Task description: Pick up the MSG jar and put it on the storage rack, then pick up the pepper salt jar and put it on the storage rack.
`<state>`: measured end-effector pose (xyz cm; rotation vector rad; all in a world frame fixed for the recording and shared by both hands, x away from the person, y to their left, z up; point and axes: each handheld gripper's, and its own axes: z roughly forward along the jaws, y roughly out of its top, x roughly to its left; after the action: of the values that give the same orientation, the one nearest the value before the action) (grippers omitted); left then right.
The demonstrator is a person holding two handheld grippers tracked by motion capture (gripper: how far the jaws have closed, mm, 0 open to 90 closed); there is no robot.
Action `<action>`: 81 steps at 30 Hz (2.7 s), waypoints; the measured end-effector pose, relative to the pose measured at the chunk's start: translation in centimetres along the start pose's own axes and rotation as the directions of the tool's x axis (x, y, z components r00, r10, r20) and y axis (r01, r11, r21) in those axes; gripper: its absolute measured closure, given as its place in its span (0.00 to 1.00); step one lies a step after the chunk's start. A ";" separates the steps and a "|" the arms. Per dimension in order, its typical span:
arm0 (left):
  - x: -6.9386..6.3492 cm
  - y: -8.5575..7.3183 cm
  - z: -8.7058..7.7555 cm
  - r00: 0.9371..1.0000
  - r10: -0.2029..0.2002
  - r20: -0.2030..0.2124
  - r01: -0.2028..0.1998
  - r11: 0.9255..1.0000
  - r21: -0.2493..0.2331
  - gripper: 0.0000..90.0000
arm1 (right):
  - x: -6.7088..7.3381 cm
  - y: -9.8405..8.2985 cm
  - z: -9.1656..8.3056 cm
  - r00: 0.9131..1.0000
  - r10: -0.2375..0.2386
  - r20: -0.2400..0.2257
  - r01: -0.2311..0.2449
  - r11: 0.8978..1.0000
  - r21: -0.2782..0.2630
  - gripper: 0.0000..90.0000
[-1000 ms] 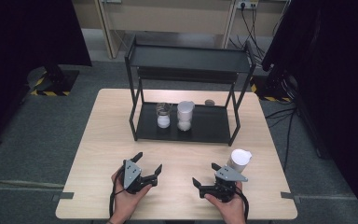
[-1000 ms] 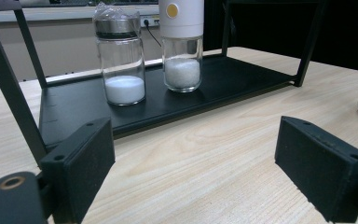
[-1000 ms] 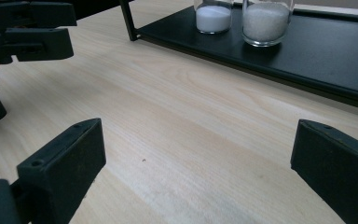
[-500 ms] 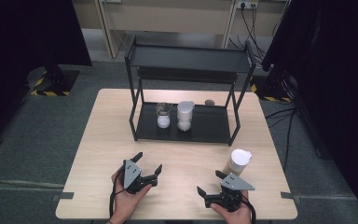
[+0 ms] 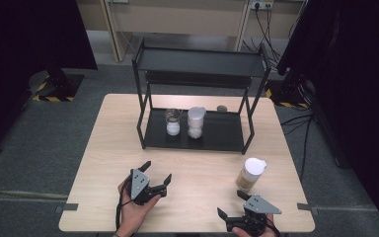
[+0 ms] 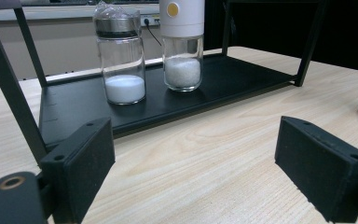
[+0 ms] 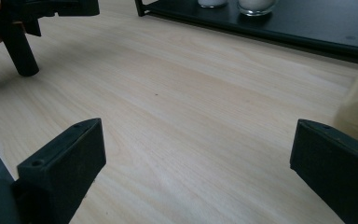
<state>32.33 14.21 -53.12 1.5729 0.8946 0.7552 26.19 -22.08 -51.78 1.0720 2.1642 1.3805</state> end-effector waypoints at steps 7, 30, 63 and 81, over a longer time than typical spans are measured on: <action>0.0 0.0 0.0 1.000 0.002 0.000 -0.002 1.000 -0.002 0.13 | -1.0 -0.2 -2.2 0.998 0.027 0.056 -0.026 0.999 -0.024 0.04; 0.0 0.0 0.0 1.000 0.001 -0.002 -0.001 1.000 0.001 0.13 | -5.4 0.7 -3.9 0.964 0.105 0.244 -0.077 0.989 -0.124 0.05; 0.0 0.0 0.0 1.000 0.003 0.000 -0.003 1.000 0.002 0.13 | -7.2 2.0 1.0 0.960 0.039 0.277 0.003 0.989 -0.149 0.34; 0.0 0.0 0.0 1.000 0.001 0.001 -0.001 1.000 0.003 0.13 | -6.5 6.0 0.2 0.964 0.026 0.264 0.040 0.970 -0.241 0.34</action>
<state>32.35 14.18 -53.12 1.5761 0.8944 0.7542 32.99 -25.45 -47.27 1.0833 1.7553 1.3698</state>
